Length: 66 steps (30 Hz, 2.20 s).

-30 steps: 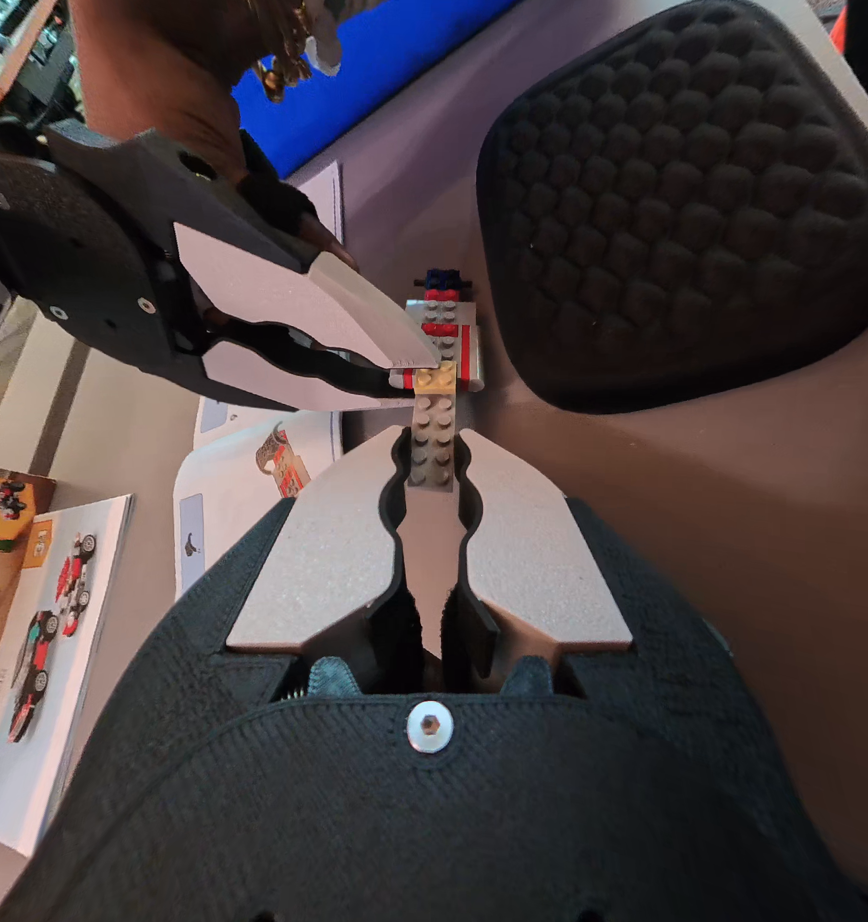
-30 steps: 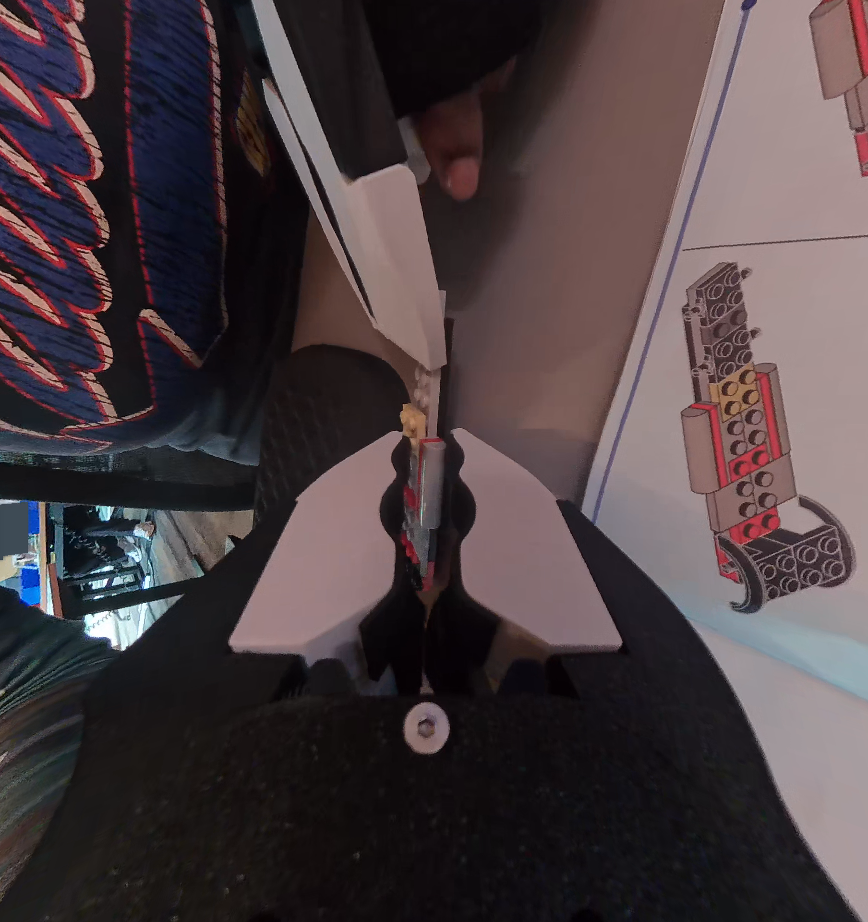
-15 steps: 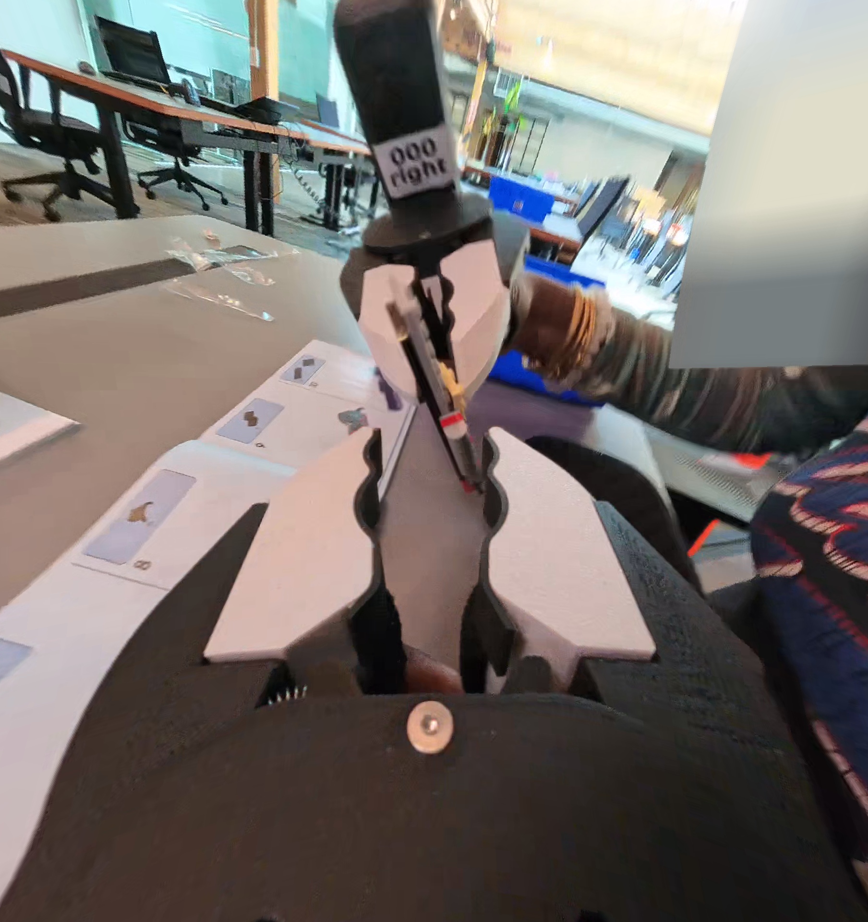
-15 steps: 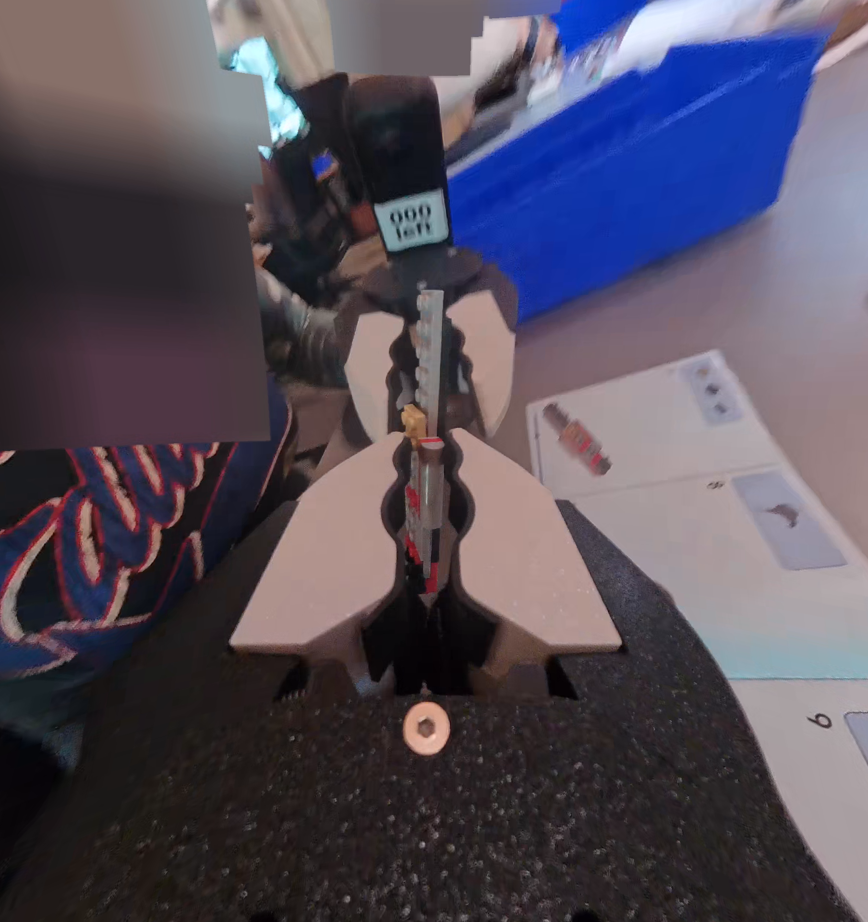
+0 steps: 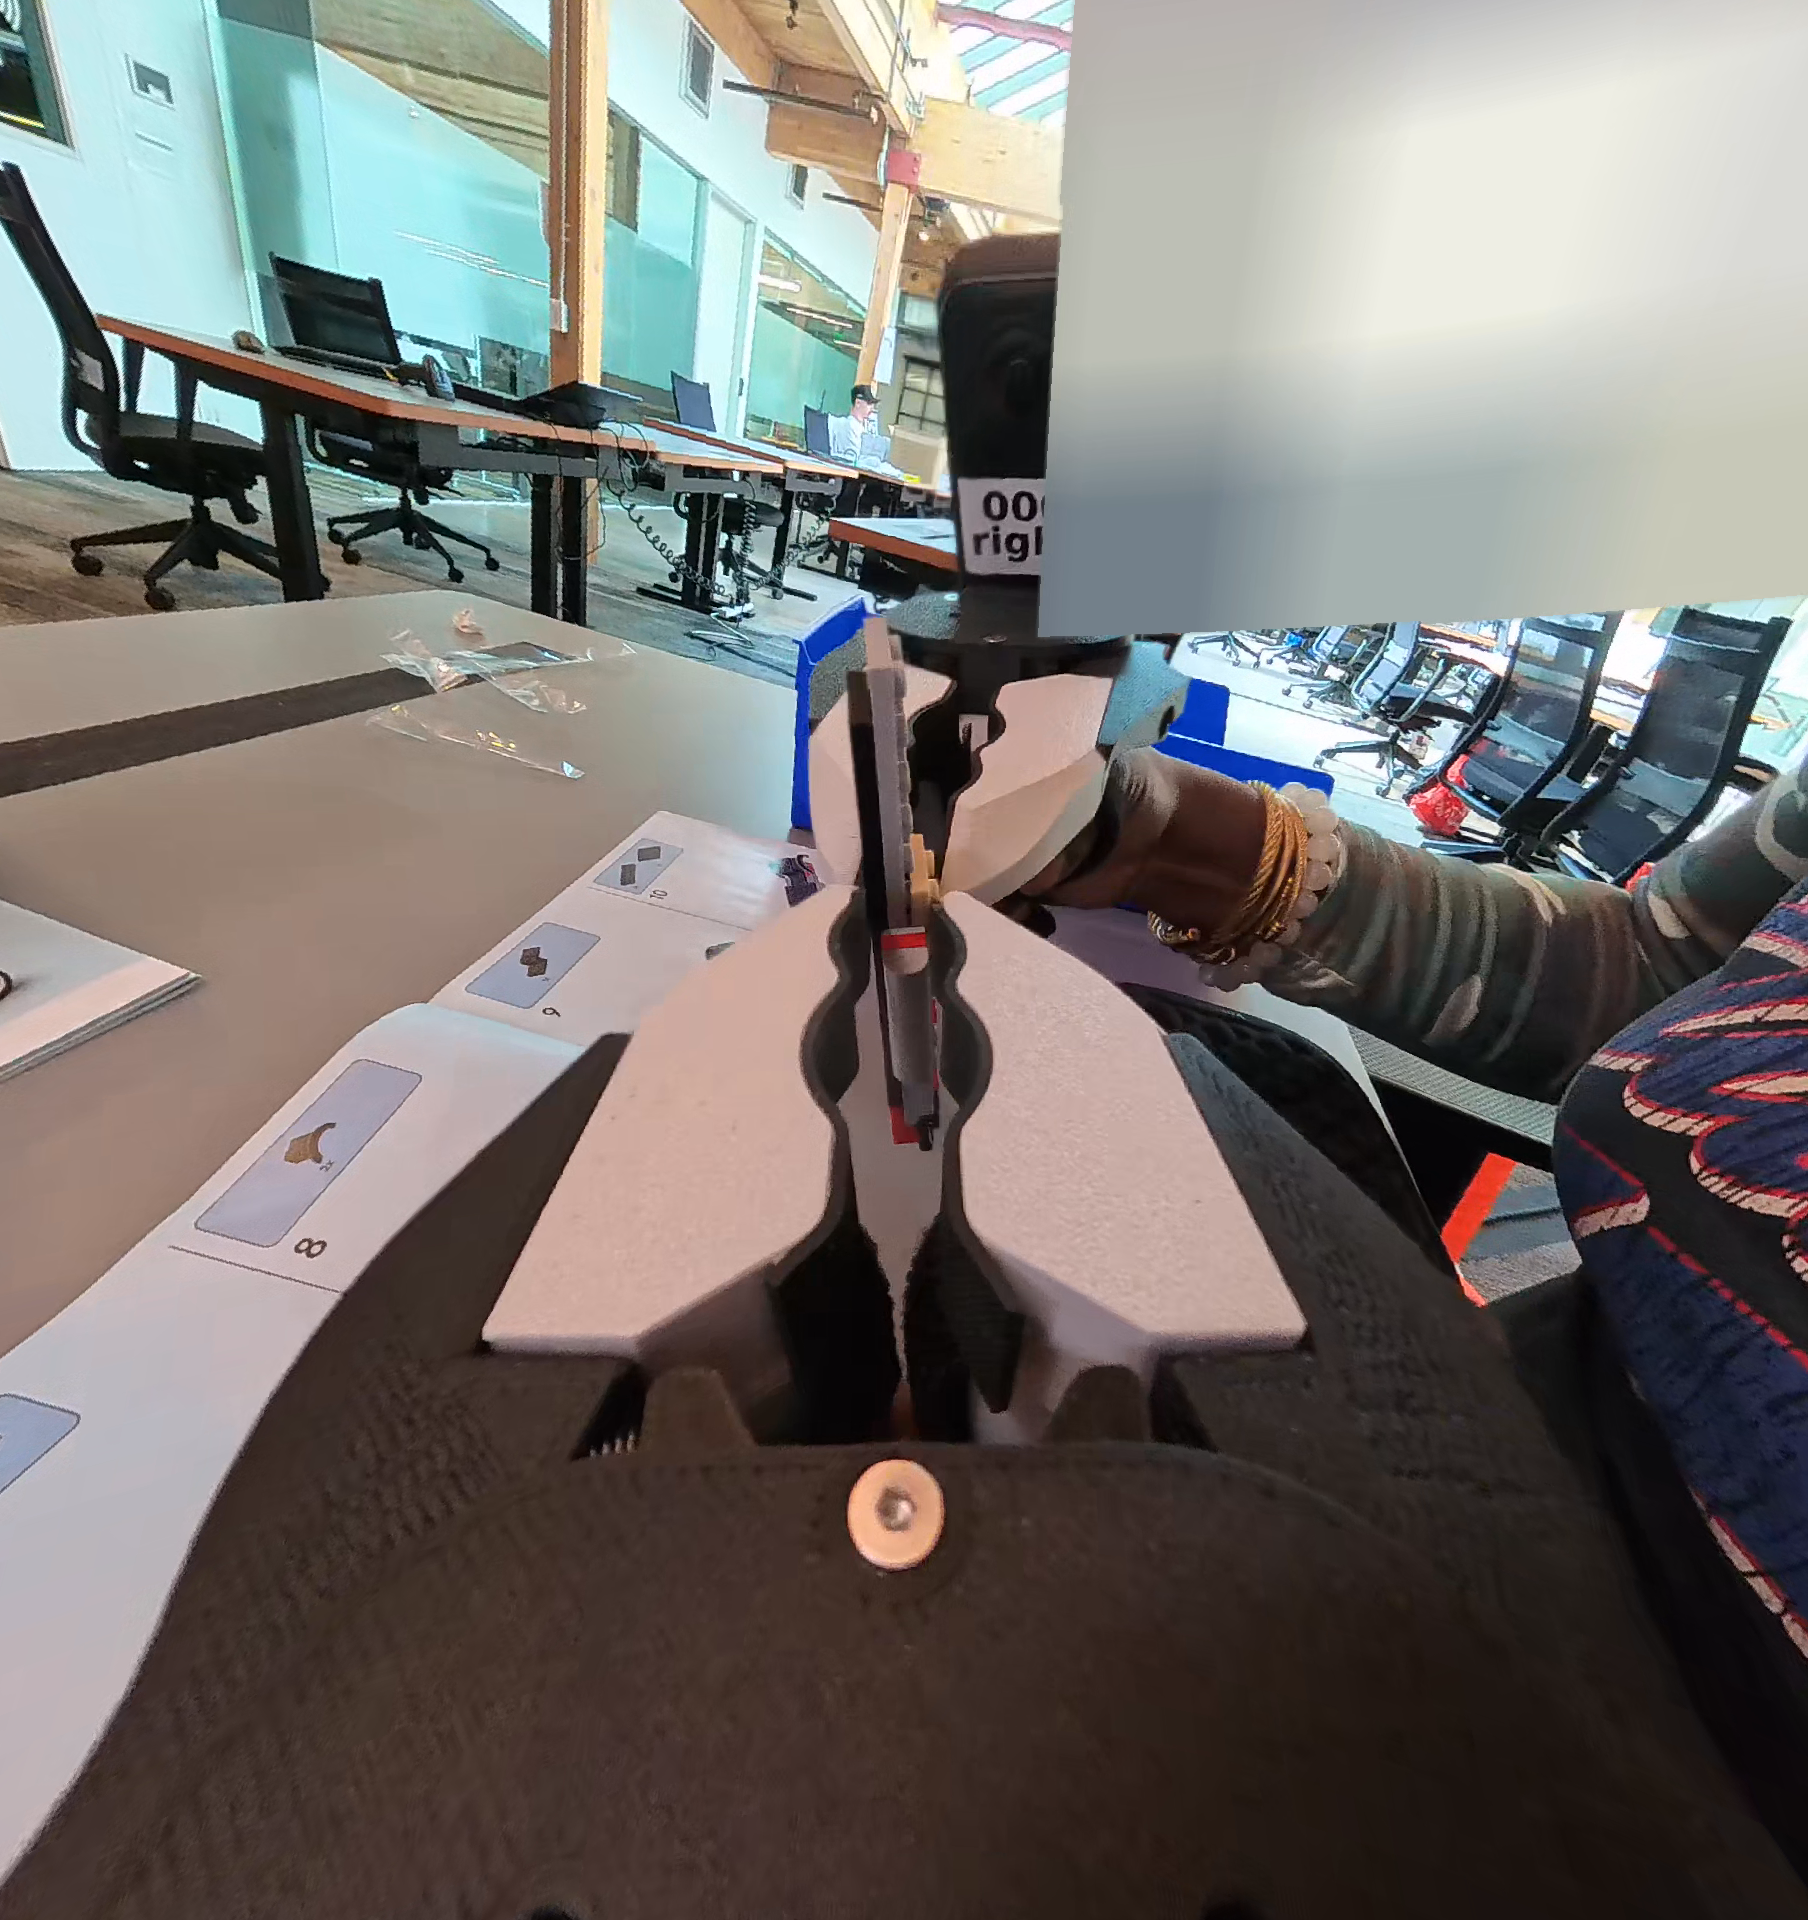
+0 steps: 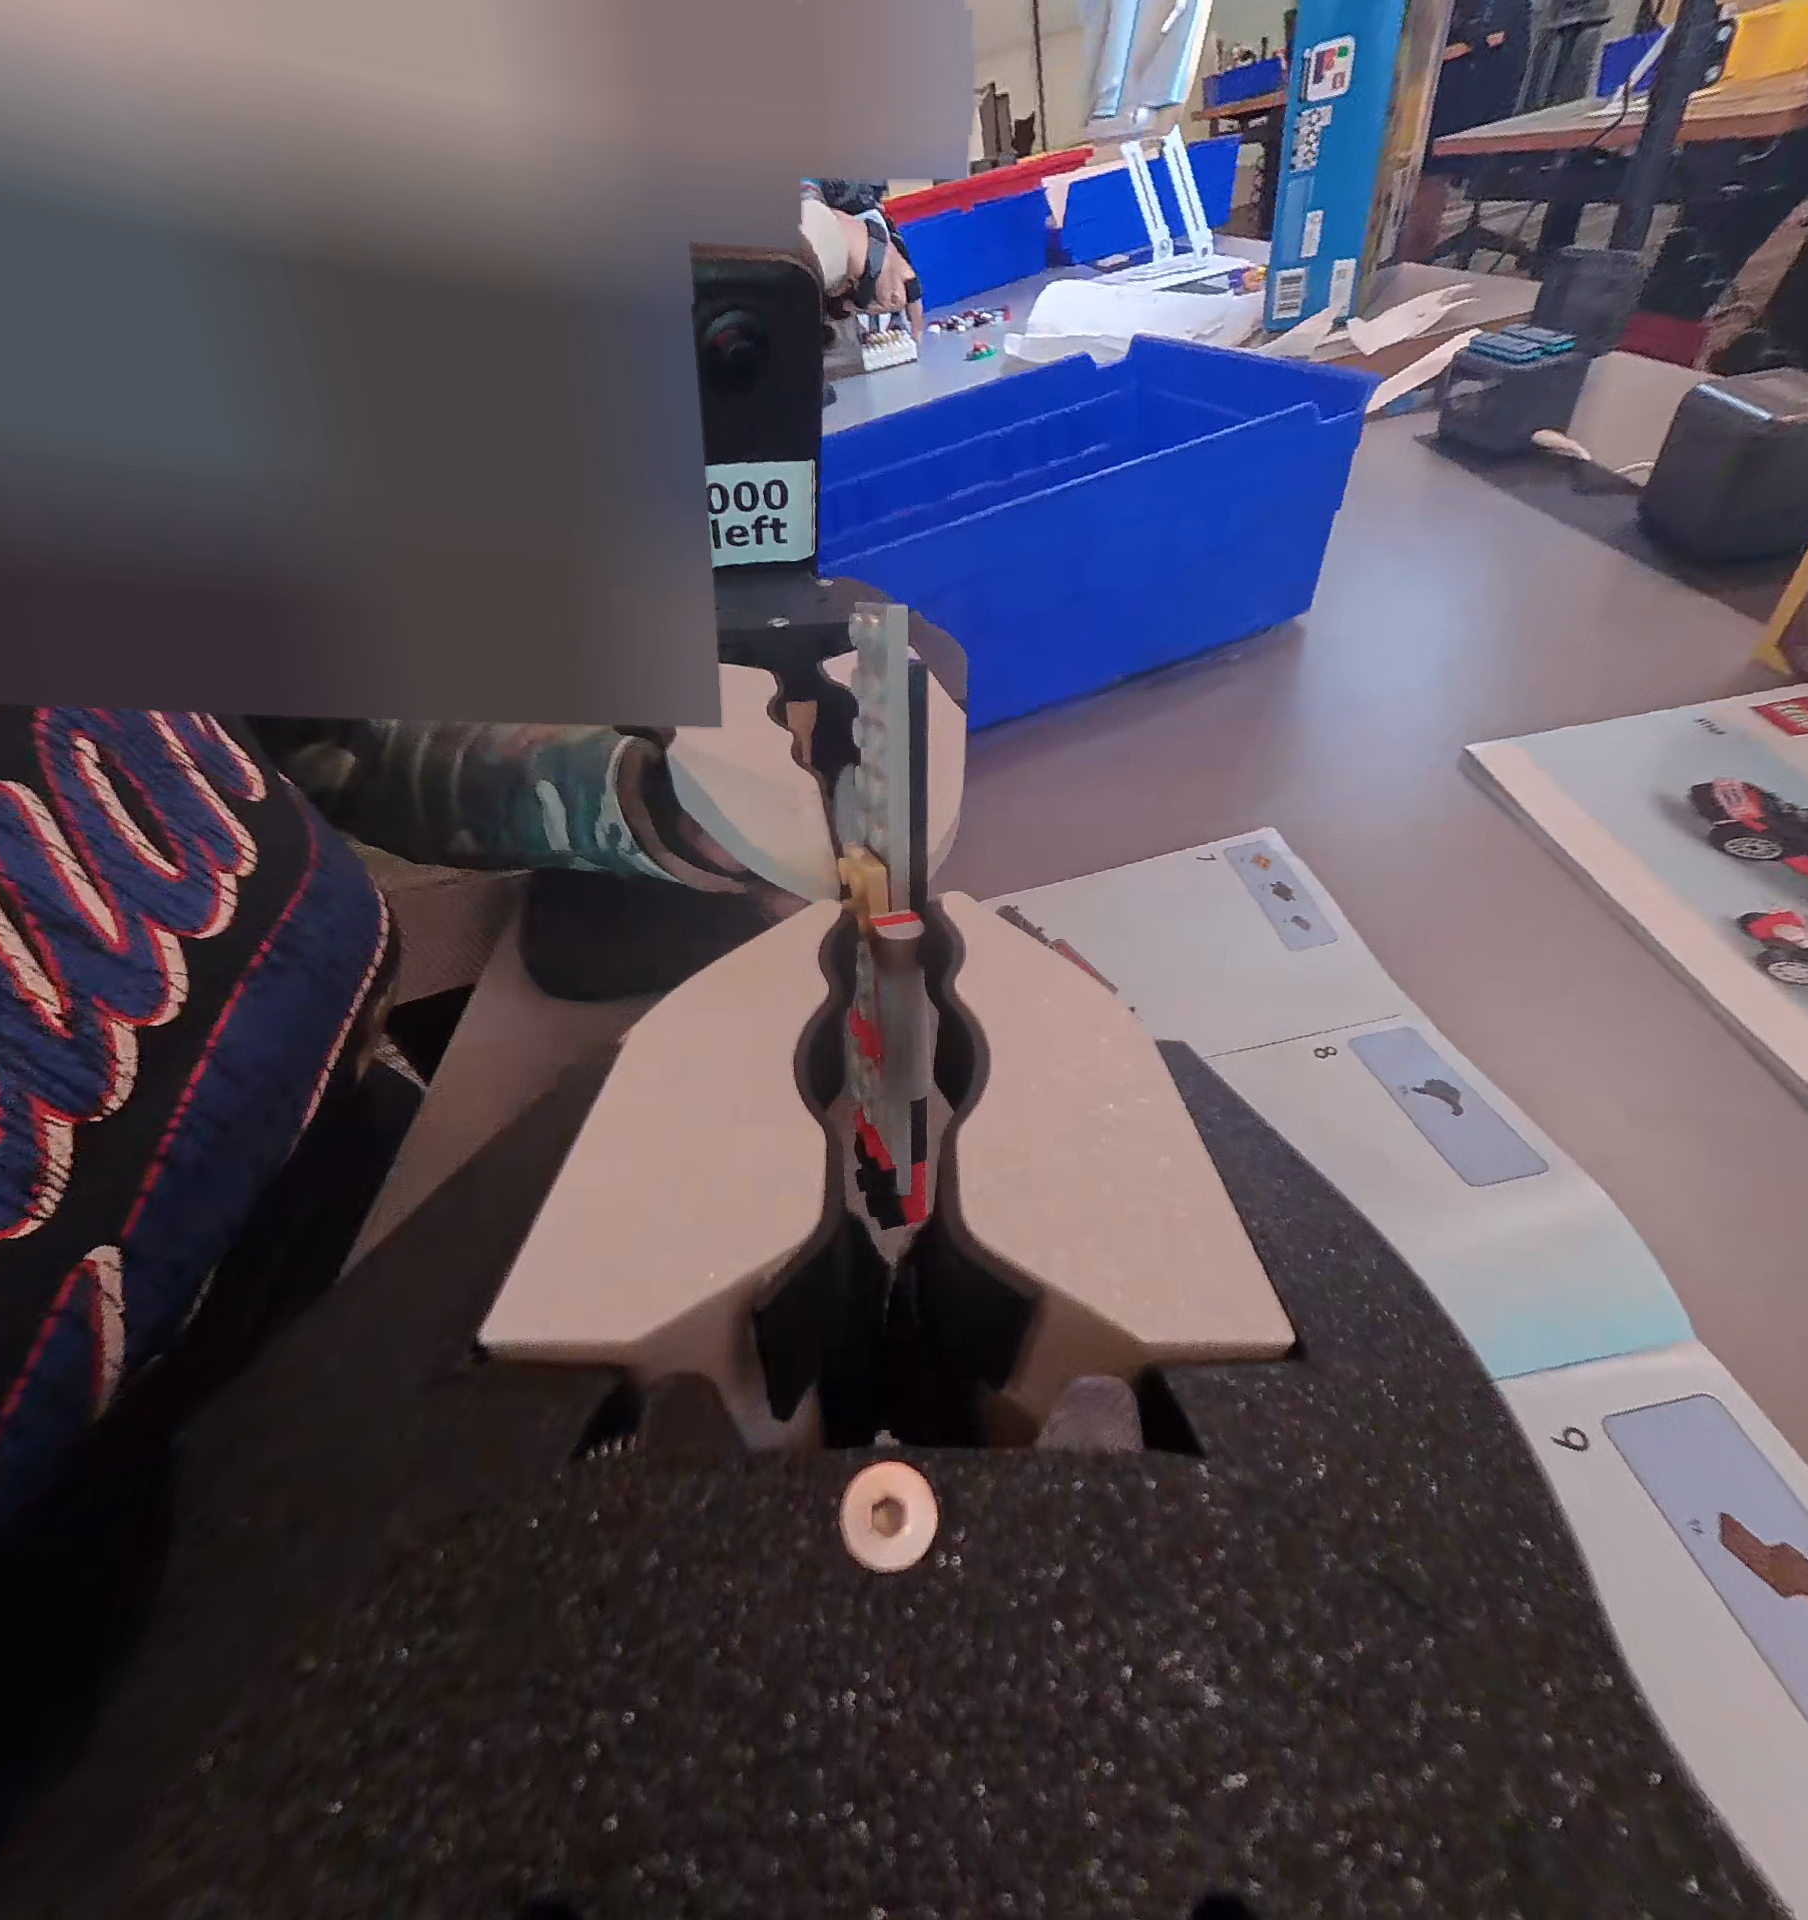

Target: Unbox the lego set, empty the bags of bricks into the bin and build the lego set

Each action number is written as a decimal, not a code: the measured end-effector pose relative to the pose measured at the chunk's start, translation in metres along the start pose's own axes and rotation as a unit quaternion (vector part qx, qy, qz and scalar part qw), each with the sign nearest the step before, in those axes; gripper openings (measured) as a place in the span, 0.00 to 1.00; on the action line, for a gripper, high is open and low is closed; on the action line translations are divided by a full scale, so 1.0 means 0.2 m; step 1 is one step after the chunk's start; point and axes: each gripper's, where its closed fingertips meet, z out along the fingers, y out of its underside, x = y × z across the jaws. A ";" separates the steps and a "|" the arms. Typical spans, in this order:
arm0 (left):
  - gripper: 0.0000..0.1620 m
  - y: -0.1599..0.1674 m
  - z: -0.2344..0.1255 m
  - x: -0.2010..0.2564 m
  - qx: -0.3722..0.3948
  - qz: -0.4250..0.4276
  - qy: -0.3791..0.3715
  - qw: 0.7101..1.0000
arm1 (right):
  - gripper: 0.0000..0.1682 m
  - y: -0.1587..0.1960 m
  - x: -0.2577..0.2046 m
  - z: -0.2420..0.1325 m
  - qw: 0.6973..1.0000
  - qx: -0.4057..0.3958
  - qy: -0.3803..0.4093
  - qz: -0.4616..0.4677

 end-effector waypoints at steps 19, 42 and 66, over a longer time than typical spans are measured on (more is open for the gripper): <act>0.05 0.00 -0.03 0.02 0.000 0.045 0.004 0.999 | 0.07 -0.01 -0.03 0.02 1.000 -0.007 0.021 -0.006; 0.06 -0.08 -0.06 0.07 0.077 -0.141 0.125 0.979 | 0.07 -0.03 -0.11 0.00 0.974 0.063 -0.131 0.172; 0.27 -0.08 -0.09 0.03 0.049 -0.139 0.121 0.982 | 0.06 -0.08 -0.10 -0.01 0.974 0.138 -0.100 0.148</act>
